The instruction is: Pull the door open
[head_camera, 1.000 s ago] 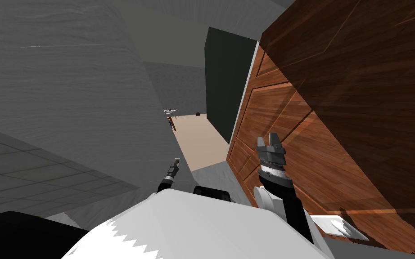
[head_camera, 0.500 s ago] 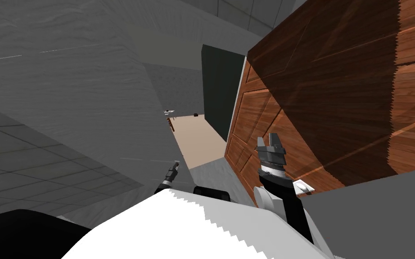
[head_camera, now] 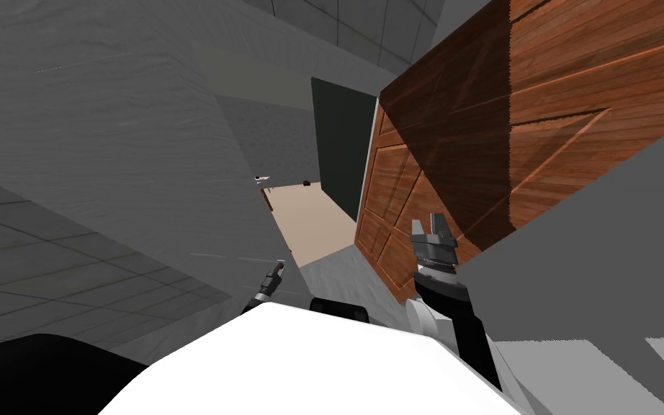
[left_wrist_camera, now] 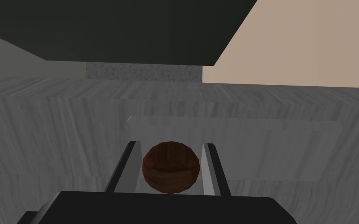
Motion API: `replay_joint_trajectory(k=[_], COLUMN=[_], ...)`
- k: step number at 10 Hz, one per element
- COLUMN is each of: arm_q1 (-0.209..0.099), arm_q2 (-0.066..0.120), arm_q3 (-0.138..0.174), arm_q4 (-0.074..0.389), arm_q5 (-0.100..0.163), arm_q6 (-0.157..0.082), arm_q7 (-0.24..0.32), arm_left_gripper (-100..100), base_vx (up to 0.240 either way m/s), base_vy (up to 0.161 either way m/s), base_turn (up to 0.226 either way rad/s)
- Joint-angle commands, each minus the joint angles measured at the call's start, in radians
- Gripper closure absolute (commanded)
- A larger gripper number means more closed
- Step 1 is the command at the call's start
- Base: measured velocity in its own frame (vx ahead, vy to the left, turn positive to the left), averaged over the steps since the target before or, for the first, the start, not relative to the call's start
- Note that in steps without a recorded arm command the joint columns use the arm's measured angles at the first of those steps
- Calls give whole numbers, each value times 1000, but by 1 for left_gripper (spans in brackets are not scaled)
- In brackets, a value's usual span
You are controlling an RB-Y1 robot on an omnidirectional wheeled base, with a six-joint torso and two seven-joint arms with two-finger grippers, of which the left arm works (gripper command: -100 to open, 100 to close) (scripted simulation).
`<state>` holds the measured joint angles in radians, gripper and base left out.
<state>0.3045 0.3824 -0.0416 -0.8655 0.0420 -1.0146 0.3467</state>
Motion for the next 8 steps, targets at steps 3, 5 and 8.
replay_joint_trajectory(k=[3, 5, 8], arm_q1=[14, -31, -72], arm_q2=[12, 6, 2], arm_q3=[-13, -18, -19], arm_q4=[11, 57, 93], arm_q5=[-7, -13, -17], arm_q6=[-33, -32, -29], arm_q7=[13, 15, 15], arm_left_gripper=[100, 100, 100], base_vx=[-225, -170, -134], base_vy=[73, 40, 21], base_turn=[-141, -74, -53])
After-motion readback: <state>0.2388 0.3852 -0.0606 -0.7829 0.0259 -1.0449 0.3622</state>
